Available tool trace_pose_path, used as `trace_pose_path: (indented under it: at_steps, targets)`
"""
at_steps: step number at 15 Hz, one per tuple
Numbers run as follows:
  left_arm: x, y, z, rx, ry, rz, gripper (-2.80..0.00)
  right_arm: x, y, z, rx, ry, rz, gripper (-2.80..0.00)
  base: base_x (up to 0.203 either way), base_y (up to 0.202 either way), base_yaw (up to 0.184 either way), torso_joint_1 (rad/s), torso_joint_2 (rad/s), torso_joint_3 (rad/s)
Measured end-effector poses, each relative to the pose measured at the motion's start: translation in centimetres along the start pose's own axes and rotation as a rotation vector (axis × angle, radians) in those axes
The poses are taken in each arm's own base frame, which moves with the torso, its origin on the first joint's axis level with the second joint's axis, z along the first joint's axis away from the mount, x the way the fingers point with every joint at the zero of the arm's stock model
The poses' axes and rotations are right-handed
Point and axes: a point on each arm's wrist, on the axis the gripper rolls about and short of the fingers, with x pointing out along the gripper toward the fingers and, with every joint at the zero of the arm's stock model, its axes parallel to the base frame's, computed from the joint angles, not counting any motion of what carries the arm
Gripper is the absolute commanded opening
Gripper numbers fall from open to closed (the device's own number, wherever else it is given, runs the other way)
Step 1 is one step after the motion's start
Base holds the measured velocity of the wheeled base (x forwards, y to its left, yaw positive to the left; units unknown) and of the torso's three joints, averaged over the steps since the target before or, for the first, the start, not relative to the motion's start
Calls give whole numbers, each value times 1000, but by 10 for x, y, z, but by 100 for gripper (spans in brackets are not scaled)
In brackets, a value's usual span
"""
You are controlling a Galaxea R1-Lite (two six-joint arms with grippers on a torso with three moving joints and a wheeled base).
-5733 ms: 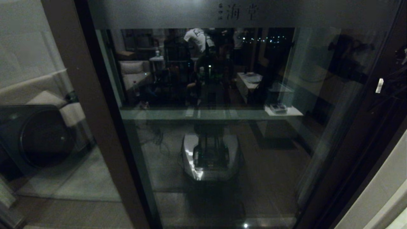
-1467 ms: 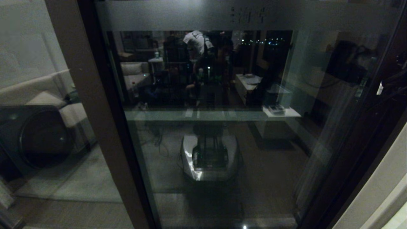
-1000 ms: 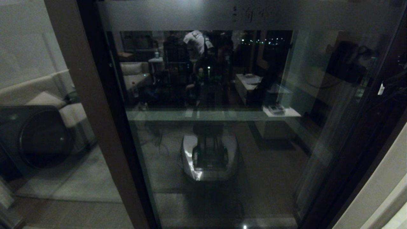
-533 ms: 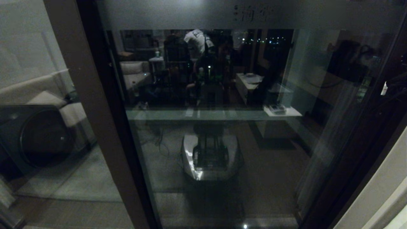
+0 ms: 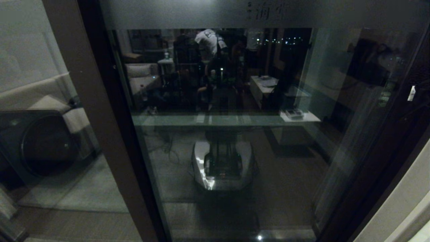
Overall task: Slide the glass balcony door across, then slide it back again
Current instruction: Close the slid door
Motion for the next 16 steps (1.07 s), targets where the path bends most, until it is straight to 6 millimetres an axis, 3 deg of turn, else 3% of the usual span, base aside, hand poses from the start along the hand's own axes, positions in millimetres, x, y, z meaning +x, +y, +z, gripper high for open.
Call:
trace_pose_path:
  at_steps: [8,13,14,16]
  targets:
    - [0,0,0,0,0,0,-280,-44,-12,15,-9,-44,143,-280,0,0,0,0,0,0]
    - [0,0,0,0,0,0,-280,-50,-38,19,-27,-63,302,-280,0,0,0,0,0,0]
    - [0,0,0,0,0,0,-280,-49,-39,18,-30,-62,300,0,0,0,0,0,0,0]
    - [0,0,0,0,0,0,-280,-46,-39,19,-33,-63,296,0,0,0,0,0,0,0]
